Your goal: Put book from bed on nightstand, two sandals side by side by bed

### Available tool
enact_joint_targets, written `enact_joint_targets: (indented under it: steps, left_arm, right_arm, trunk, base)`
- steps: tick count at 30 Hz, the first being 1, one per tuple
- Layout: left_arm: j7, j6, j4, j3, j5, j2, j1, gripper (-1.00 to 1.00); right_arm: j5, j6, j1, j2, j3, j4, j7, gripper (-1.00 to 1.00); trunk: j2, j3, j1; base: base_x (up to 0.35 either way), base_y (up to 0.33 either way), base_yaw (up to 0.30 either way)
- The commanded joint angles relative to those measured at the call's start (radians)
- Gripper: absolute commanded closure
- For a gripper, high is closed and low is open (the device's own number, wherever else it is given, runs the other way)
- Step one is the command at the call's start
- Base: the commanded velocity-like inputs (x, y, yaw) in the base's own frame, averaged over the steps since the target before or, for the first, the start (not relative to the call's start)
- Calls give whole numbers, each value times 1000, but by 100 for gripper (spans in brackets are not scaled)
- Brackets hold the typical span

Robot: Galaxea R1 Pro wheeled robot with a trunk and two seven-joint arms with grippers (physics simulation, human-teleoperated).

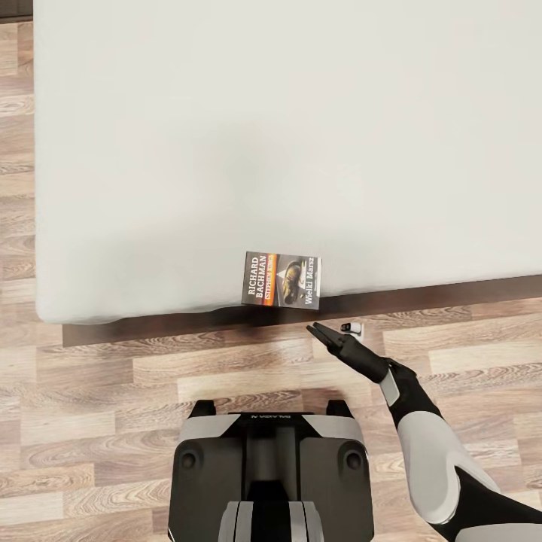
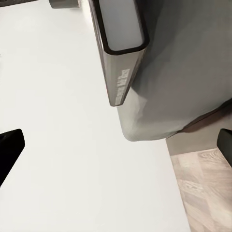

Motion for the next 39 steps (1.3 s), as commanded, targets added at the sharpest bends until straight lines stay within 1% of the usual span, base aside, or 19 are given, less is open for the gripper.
enact_joint_targets:
  steps: [1, 14, 29, 31, 36, 39]
  left_arm:
    - [2, -4, 1, -9, 10, 0, 0, -100]
    - [2, -3, 1, -9, 10, 0, 0, -100]
    - [2, -8, 1, -8, 10, 0, 0, -100]
    - [2, -8, 1, -8, 10, 0, 0, -100]
    - [2, -9, 1, -9, 9, 0, 1, -100]
    - [2, -9, 0, -10, 9, 0, 1, -100]
  right_arm:
    - [6, 11, -1, 0, -6, -1, 5, -100]
    - [4, 12, -1, -5, -10, -2, 5, -100]
    - [4, 13, -1, 2, -12, 2, 5, -100]
    - [0, 13, -1, 3, -19, 3, 5, -100]
    - [-19, 13, -1, 2, -56, 4, 5, -100]
    - [-24, 13, -1, 1, -66, 5, 5, -100]
  trunk:
    - [0, 0, 0]
    - [0, 0, 0]
    - [0, 0, 0]
    - [0, 0, 0]
    - [0, 0, 0]
    - [0, 0, 0]
  base:
    - [0, 0, 0]
    - [0, 0, 0]
    - [0, 0, 0]
    - [0, 0, 0]
    - [0, 0, 0]
    - [0, 0, 0]
